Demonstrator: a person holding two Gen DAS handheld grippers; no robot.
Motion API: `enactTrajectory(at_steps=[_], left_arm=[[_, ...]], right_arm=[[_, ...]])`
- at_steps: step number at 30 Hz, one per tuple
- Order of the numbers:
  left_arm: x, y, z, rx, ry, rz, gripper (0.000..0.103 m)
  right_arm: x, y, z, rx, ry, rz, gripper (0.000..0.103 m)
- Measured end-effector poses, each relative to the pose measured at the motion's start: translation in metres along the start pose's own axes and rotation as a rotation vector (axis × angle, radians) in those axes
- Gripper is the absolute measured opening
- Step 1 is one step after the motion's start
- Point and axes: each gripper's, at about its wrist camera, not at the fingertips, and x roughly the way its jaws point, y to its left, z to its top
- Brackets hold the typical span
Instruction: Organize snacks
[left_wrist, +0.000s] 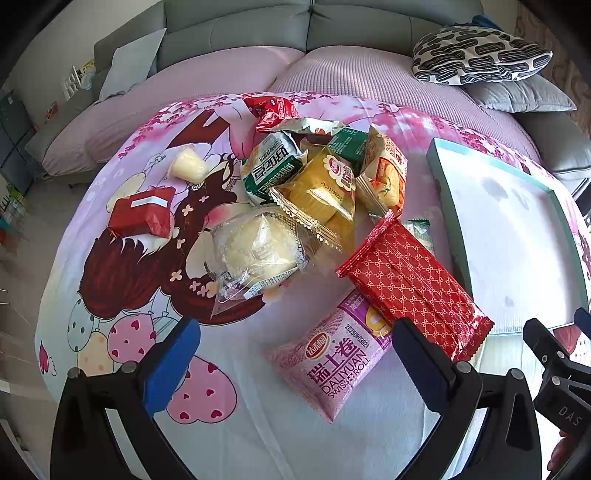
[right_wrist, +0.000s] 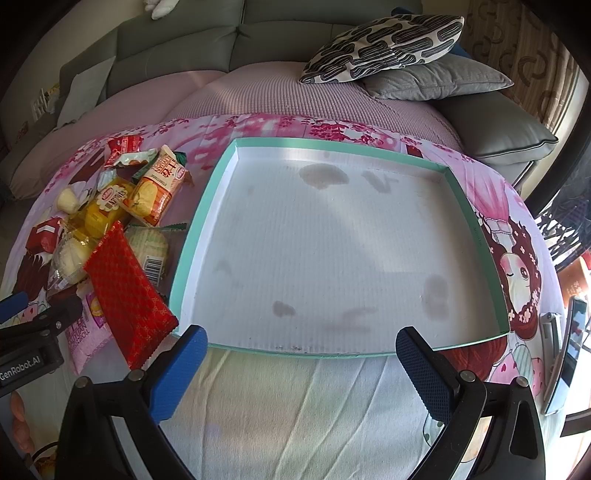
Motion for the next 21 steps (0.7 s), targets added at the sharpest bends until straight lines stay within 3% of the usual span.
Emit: enactTrajectory(at_steps=[21], left_arm=[[0.0027, -0.0014, -0.0034, 0.002, 0.003, 0.001, 0.103]], right_arm=[[0.0019, 0.0042, -0.0003, -0.015, 0.016, 0.001, 0.103]])
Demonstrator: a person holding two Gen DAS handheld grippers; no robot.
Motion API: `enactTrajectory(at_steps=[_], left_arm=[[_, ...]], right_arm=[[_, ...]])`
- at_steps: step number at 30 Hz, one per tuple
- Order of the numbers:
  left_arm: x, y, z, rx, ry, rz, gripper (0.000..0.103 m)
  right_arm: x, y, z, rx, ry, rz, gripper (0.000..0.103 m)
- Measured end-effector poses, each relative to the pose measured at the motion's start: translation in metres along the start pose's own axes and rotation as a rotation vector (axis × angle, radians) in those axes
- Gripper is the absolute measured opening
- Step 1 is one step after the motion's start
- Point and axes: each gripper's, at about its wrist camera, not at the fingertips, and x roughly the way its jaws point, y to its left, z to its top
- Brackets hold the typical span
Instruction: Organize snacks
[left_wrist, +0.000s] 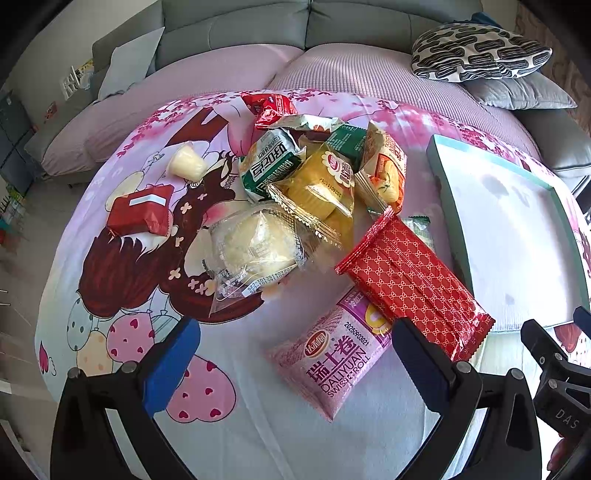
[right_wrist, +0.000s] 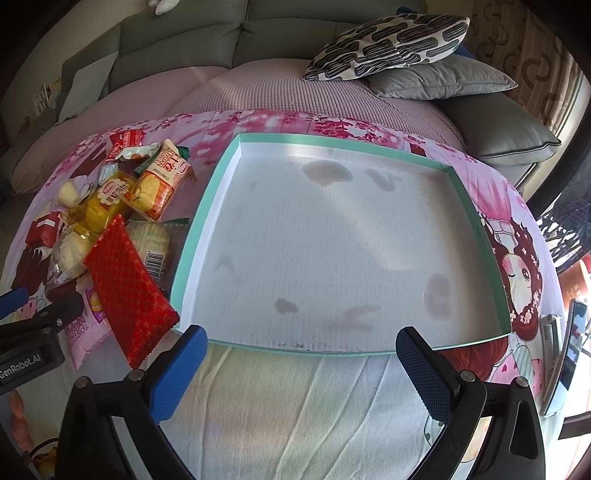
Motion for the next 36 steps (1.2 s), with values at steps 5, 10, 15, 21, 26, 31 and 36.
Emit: enactTrajectory(at_steps=[5, 10, 15, 21, 26, 31, 36], left_arm=[[0.000, -0.001, -0.001, 0.001, 0.002, 0.000, 0.103], [0.000, -0.001, 0.000, 0.000, 0.003, 0.000, 0.103], [0.001, 0.000, 0.000, -0.008, 0.007, -0.005, 0.103], [0.002, 0.024, 0.004, -0.105, 0.000, 0.048, 0.103], [0.007, 0.041, 0.006, -0.143, 0.018, 0.077, 0.103], [0.010, 0.052, 0.008, -0.181, 0.027, 0.082, 0.103], [0.012, 0.060, 0.009, -0.209, 0.036, 0.074, 0.103]], right_arm=[[0.000, 0.001, -0.001, -0.001, 0.001, 0.001, 0.103], [0.000, 0.002, 0.000, -0.003, 0.003, -0.001, 0.103], [0.000, 0.004, 0.001, -0.011, -0.002, 0.007, 0.103], [-0.001, 0.021, 0.006, -0.062, -0.027, 0.082, 0.103], [-0.001, 0.050, 0.013, -0.142, -0.056, 0.133, 0.103], [0.004, 0.082, 0.017, -0.230, -0.068, 0.186, 0.103], [0.011, 0.104, 0.013, -0.288, -0.070, 0.222, 0.103]])
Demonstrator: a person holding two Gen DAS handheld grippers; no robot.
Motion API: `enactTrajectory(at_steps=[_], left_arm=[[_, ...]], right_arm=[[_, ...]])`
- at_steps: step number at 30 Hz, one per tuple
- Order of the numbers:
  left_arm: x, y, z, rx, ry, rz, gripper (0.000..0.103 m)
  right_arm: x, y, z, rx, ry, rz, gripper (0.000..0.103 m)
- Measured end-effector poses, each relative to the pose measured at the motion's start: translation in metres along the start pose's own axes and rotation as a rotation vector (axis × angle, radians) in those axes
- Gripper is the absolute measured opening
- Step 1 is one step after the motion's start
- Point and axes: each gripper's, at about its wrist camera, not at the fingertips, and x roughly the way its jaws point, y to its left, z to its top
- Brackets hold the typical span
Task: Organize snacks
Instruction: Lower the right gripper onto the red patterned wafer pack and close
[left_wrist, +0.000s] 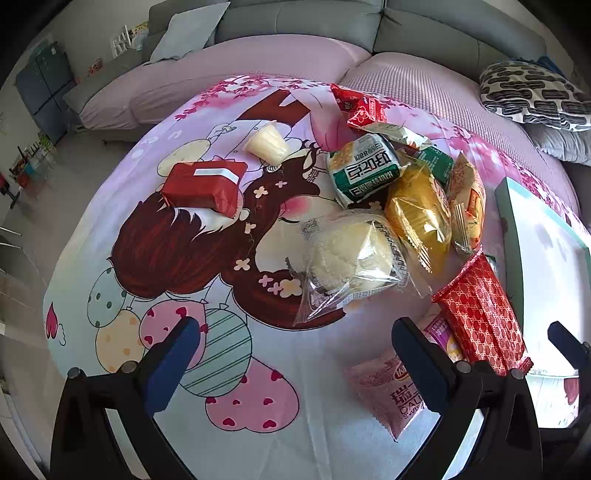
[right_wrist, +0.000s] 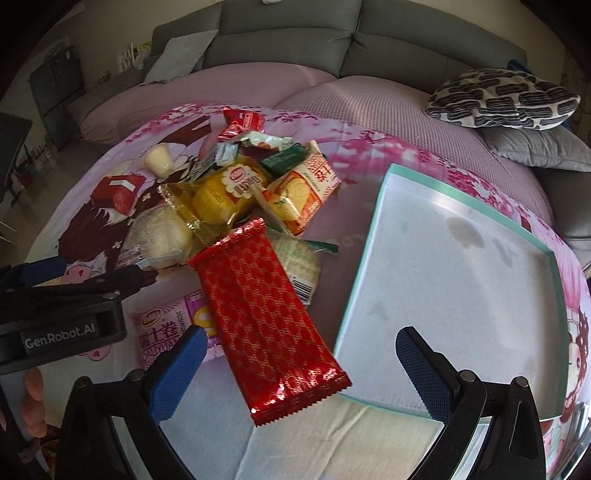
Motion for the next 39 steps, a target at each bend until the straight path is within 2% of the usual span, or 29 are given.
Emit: enactTrajectory(at_steps=[8, 13, 22, 28, 34, 39], left_arm=[[0.003, 0.007, 0.001, -0.026, 0.016, -0.011, 0.103], [0.004, 0.008, 0.002, -0.031, 0.022, -0.017, 0.103], [0.004, 0.003, 0.001, -0.009, 0.028, -0.031, 0.103], [0.003, -0.002, 0.000, 0.013, 0.033, -0.036, 0.103], [0.003, -0.005, -0.001, 0.028, 0.032, -0.044, 0.103], [0.001, -0.006, -0.001, 0.031, 0.022, -0.048, 0.103]], right_arm=[[0.004, 0.019, 0.004, -0.077, -0.053, 0.011, 0.098], [0.012, 0.023, 0.006, -0.089, -0.031, 0.025, 0.086], [0.012, 0.015, 0.003, -0.014, 0.022, 0.099, 0.067], [0.012, 0.013, 0.001, 0.005, 0.042, 0.099, 0.056], [0.009, 0.009, 0.000, 0.032, 0.054, 0.108, 0.049], [0.007, 0.000, -0.002, 0.091, 0.074, 0.134, 0.047]])
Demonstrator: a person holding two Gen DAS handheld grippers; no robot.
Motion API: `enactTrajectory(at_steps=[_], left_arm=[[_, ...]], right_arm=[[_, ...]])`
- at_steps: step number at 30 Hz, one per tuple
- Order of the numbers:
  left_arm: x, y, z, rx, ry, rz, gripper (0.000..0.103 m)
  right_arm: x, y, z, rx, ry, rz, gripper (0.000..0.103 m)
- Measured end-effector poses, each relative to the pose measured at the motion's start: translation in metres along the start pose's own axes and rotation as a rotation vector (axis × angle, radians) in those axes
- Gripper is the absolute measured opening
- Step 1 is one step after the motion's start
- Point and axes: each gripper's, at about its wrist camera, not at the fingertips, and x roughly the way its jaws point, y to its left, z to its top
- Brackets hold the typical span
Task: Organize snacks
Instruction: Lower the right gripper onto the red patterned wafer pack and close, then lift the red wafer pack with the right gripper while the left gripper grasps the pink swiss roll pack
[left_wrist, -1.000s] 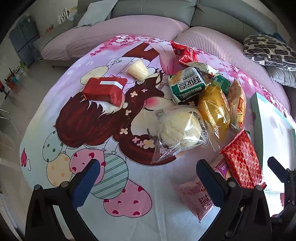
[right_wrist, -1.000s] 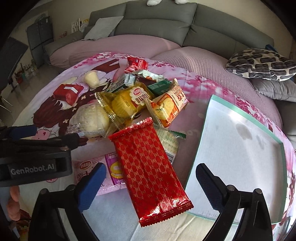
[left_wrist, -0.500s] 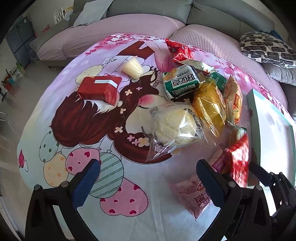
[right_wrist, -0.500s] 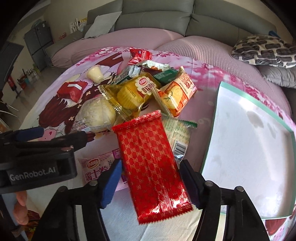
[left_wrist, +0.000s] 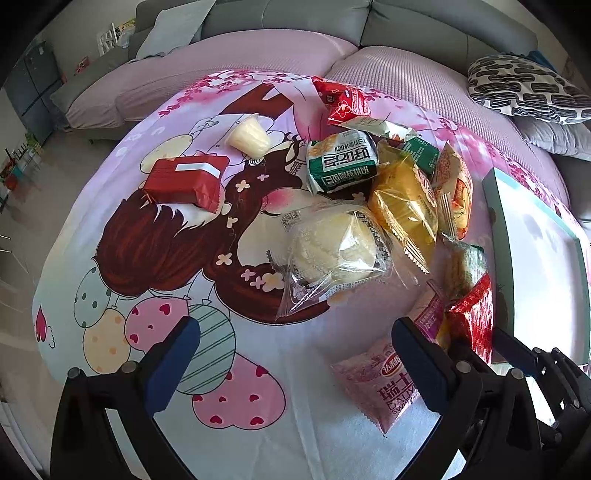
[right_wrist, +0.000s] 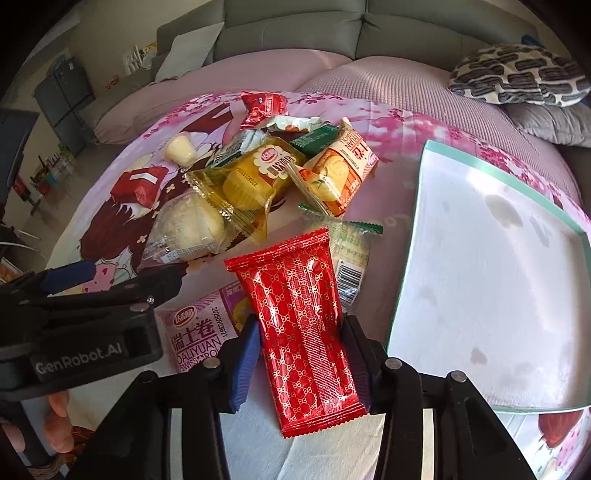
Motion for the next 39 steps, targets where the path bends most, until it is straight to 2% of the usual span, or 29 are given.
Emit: enactTrajectory(at_steps=[3, 12, 14, 18, 25, 28, 31, 33, 36, 39], left_arm=[[-0.002, -0.002, 0.000, 0.006, -0.009, -0.007, 0.103], [-0.005, -0.019, -0.003, 0.065, -0.020, -0.058, 0.103], [-0.004, -0.023, -0.004, 0.077, -0.017, -0.074, 0.103], [-0.003, -0.031, -0.006, 0.112, -0.008, -0.085, 0.103], [0.005, -0.052, -0.012, 0.203, 0.030, -0.099, 0.103], [0.009, -0.061, -0.015, 0.241, 0.054, -0.106, 0.095], [0.016, -0.066, -0.017, 0.263, 0.085, -0.122, 0.082], [0.019, -0.067, -0.017, 0.270, 0.100, -0.123, 0.070], [0.023, -0.062, -0.015, 0.240, 0.113, -0.138, 0.058], [0.025, -0.052, -0.012, 0.190, 0.123, -0.155, 0.053]], right_arm=[[-0.005, -0.006, -0.002, 0.045, 0.006, 0.038, 0.046], [-0.027, -0.027, -0.010, 0.125, -0.022, 0.051, 0.046], [-0.032, -0.032, -0.011, 0.136, -0.035, 0.044, 0.036], [-0.042, -0.043, -0.013, 0.160, -0.056, 0.028, 0.036], [-0.036, -0.047, -0.016, 0.164, -0.023, 0.026, 0.036], [-0.034, -0.047, -0.018, 0.168, -0.016, 0.022, 0.036], [-0.031, -0.048, -0.019, 0.172, -0.001, 0.019, 0.036], [-0.031, -0.048, -0.019, 0.172, 0.003, 0.018, 0.036], [-0.032, -0.046, -0.020, 0.171, 0.008, 0.018, 0.037], [-0.033, -0.042, -0.023, 0.157, 0.018, 0.012, 0.037]])
